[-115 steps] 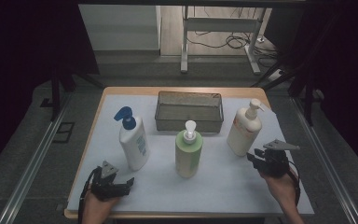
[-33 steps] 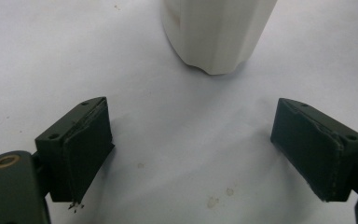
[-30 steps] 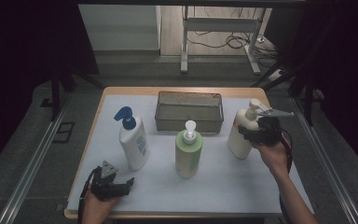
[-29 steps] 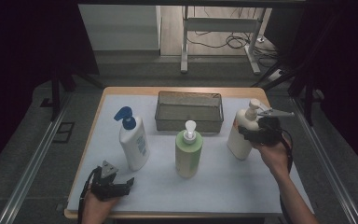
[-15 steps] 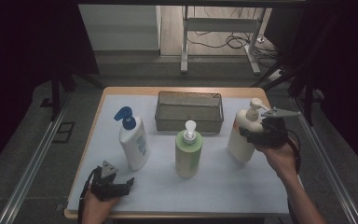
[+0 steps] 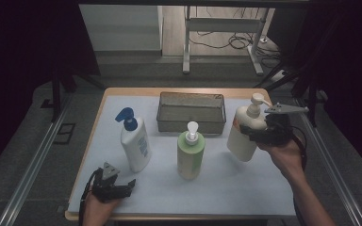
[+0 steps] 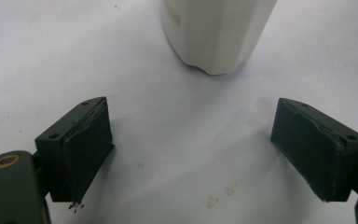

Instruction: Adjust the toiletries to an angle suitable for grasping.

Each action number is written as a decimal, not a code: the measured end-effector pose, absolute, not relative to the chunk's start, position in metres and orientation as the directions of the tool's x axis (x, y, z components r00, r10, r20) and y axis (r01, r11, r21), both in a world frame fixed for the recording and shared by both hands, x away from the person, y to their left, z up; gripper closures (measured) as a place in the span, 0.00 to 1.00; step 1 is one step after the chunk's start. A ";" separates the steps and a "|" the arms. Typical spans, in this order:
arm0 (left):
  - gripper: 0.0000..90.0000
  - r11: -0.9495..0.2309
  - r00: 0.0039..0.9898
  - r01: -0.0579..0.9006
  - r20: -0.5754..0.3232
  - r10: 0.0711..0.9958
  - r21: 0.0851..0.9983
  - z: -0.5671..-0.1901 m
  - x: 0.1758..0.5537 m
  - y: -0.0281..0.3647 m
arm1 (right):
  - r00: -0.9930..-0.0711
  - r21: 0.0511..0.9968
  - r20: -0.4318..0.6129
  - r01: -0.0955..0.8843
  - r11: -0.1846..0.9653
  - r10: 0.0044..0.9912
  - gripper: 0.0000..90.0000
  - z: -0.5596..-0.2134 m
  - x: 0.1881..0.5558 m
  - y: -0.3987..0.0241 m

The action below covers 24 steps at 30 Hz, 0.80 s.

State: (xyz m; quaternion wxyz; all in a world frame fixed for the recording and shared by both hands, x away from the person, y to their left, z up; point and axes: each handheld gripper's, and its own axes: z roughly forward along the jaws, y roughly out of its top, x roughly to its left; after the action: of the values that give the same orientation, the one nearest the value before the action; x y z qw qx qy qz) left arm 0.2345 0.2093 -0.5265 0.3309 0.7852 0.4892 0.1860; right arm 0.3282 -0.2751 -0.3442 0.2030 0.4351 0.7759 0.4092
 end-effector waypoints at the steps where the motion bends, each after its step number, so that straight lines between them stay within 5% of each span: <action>1: 0.13 -0.302 0.452 0.645 -0.032 0.891 0.702 -0.526 0.235 0.209 | -0.542 0.811 0.039 0.507 0.290 0.839 0.41 -0.343 0.329 -0.274; 24: 0.13 -0.303 0.453 0.646 -0.032 0.891 0.701 -0.526 0.235 0.209 | -0.599 0.828 0.016 0.457 0.325 0.800 0.41 -0.320 0.349 -0.230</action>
State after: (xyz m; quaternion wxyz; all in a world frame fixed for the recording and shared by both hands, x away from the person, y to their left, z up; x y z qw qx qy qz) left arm 0.2346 0.2095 -0.5264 0.3305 0.7857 0.4890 0.1855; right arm 0.3493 -0.2297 -0.3203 0.2032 0.3988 0.7883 0.4222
